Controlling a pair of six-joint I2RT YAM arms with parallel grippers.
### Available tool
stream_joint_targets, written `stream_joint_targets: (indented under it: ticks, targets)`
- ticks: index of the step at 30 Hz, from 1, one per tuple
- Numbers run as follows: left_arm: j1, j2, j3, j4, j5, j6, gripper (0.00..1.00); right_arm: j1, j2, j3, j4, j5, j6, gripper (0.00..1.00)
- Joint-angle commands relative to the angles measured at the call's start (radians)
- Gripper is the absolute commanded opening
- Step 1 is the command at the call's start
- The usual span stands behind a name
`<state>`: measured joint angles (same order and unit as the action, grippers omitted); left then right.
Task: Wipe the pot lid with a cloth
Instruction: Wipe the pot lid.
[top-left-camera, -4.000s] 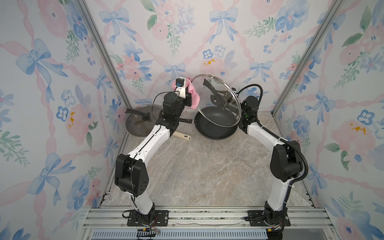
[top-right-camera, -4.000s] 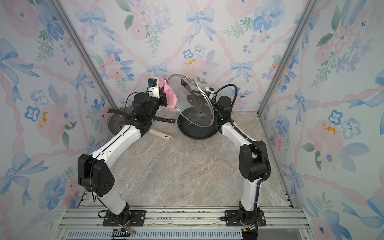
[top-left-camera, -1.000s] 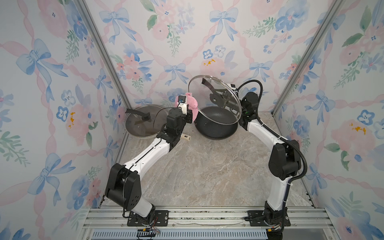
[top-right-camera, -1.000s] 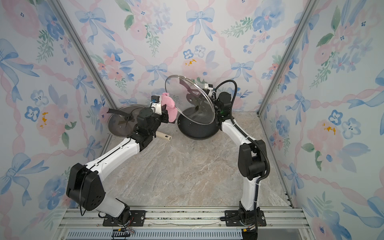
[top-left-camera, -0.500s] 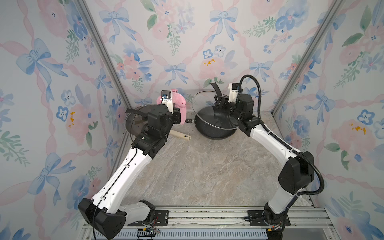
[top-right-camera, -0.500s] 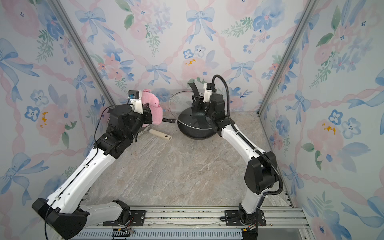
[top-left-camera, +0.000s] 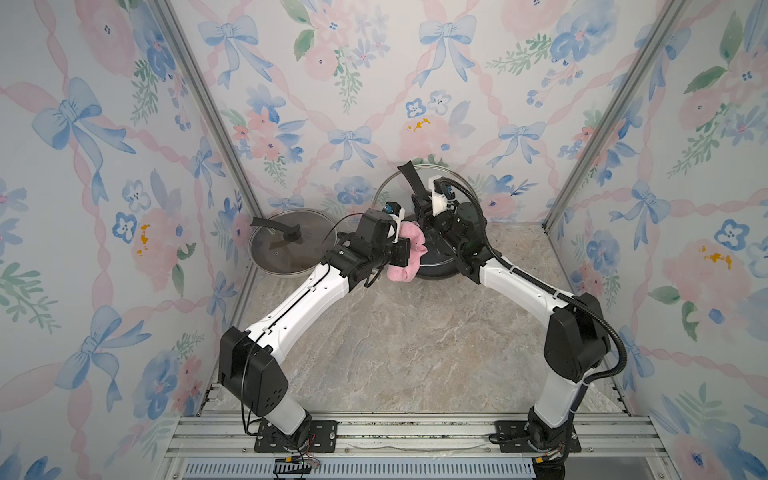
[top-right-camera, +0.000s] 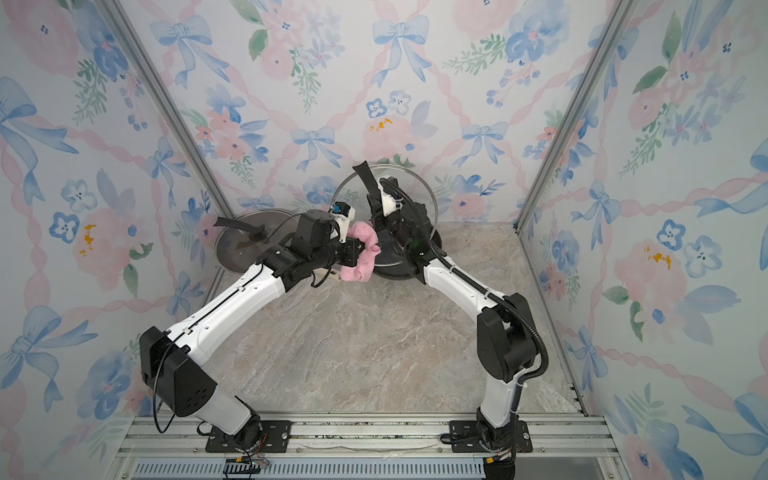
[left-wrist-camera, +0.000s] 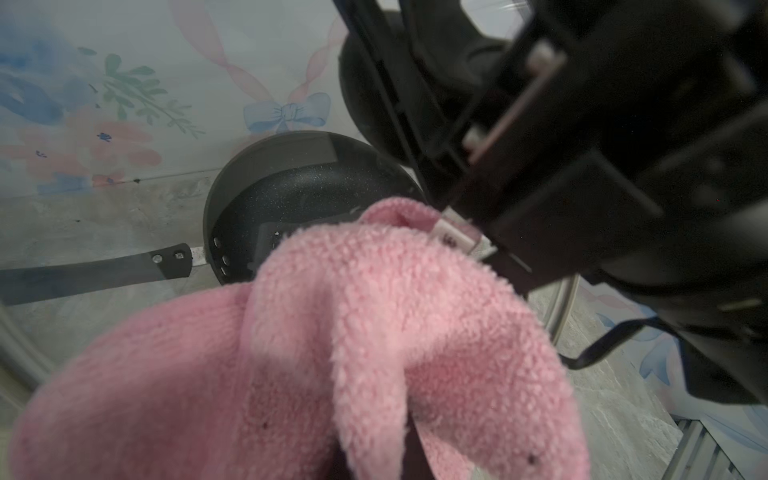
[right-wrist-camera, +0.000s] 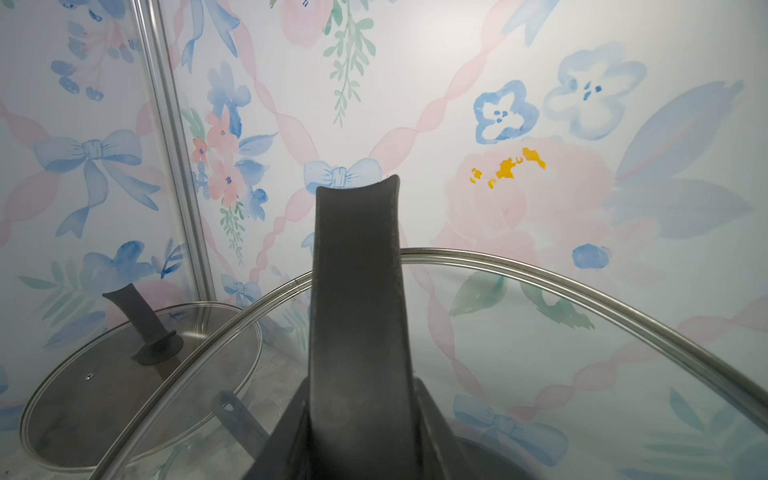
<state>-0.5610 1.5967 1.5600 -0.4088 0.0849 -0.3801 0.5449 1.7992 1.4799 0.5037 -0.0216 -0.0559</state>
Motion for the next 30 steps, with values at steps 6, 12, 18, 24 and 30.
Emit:
stream_joint_targets:
  ticks: [6, 12, 18, 24, 30]
  targets:
    - [0.167, 0.171, 0.267, -0.003, 0.059, -0.062, 0.06, 0.091, -0.341, -0.125, -0.061, -0.168, -0.179, 0.0]
    - [0.18, 0.208, 0.301, -0.02, 0.137, -0.072, 0.05, 0.098, -0.348, -0.14, -0.044, -0.101, -0.19, 0.0]
    - [0.122, 0.067, 0.16, -0.09, 0.198, -0.029, 0.06, 0.065, -0.19, -0.045, 0.137, 0.035, -0.153, 0.0]
    - [0.086, -0.022, 0.021, -0.146, 0.215, -0.045, 0.07, 0.037, -0.092, 0.036, 0.252, 0.133, -0.081, 0.0]
    - [0.061, 0.099, 0.171, -0.145, 0.22, -0.021, 0.07, 0.041, -0.176, -0.029, 0.185, -0.024, -0.085, 0.0]
